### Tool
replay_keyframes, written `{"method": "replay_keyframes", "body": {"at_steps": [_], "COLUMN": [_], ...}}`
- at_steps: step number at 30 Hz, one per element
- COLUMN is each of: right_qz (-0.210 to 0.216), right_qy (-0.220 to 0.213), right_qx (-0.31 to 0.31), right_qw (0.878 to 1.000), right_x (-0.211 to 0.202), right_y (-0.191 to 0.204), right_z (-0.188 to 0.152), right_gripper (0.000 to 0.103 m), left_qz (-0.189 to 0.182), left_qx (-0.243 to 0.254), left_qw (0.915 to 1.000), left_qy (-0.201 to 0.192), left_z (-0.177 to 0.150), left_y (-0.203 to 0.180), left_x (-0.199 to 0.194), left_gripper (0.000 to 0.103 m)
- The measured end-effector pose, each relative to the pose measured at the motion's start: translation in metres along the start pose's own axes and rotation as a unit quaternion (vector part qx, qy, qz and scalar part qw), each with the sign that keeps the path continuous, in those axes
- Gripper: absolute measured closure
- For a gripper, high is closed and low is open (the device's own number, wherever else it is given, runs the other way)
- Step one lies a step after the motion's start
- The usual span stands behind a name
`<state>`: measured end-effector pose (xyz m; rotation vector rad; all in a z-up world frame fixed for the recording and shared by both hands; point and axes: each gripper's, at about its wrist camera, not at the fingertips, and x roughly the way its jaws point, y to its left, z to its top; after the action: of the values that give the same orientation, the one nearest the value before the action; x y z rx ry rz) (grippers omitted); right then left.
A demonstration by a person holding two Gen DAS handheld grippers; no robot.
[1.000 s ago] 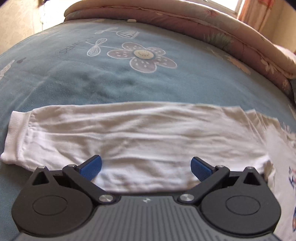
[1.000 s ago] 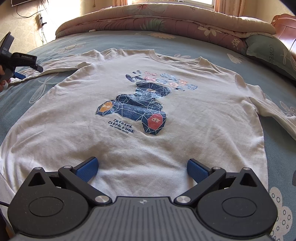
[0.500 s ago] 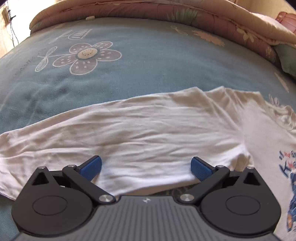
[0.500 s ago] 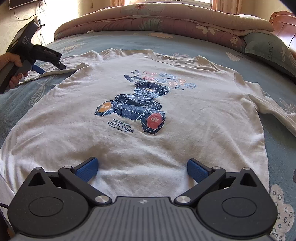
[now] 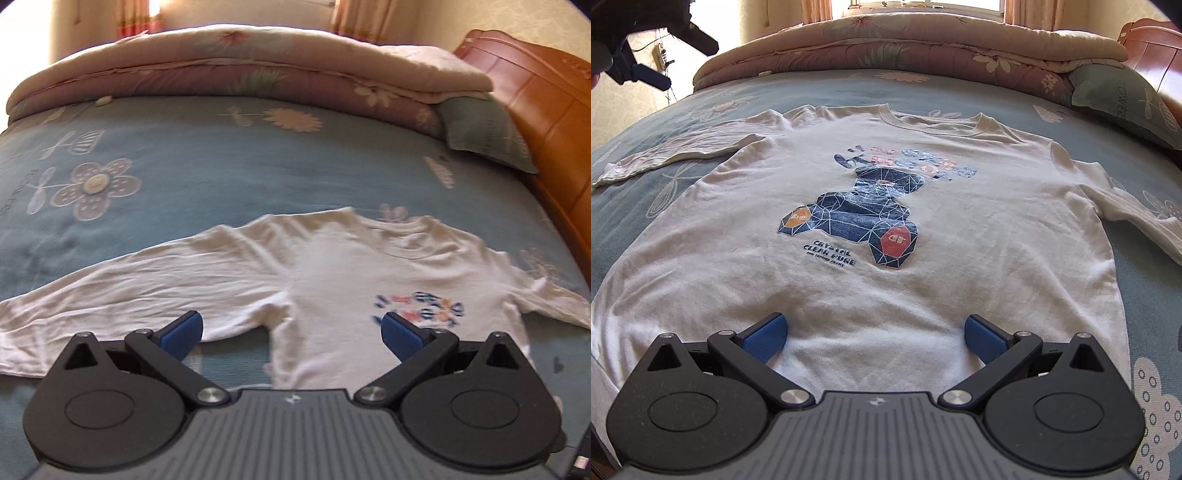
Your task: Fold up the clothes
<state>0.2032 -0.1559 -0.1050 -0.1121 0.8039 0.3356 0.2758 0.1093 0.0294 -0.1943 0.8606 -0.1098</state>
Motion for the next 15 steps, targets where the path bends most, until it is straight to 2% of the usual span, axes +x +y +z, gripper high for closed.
{"method": "replay_keyframes", "body": {"at_steps": [4, 6, 11, 13, 15], "right_qz": [0.007, 0.012, 0.026, 0.035, 0.027], "right_qy": [0.001, 0.002, 0.014, 0.019, 0.012], "right_qx": [-0.005, -0.012, -0.026, -0.013, 0.015], "right_qw": [1.000, 1.000, 0.999, 0.999, 0.999], "right_x": [-0.003, -0.004, -0.006, -0.007, -0.015], "right_y": [-0.002, -0.002, -0.005, -0.010, -0.021], "right_z": [-0.002, -0.003, 0.000, 0.003, 0.006], "right_gripper": [0.000, 0.000, 0.000, 0.000, 0.000], "left_qz": [-0.089, -0.118, -0.137, -0.144, -0.151], "left_qx": [-0.002, -0.001, 0.015, 0.018, 0.013], "left_qw": [0.9958, 0.9926, 0.9897, 0.9888, 0.9878], "left_qy": [0.022, 0.030, 0.039, 0.035, 0.036], "left_z": [-0.010, -0.018, -0.041, -0.053, -0.064], "left_y": [-0.040, -0.053, -0.068, -0.066, -0.060], "left_x": [0.016, 0.034, 0.084, 0.097, 0.109], "left_gripper": [0.001, 0.001, 0.001, 0.001, 0.001]}}
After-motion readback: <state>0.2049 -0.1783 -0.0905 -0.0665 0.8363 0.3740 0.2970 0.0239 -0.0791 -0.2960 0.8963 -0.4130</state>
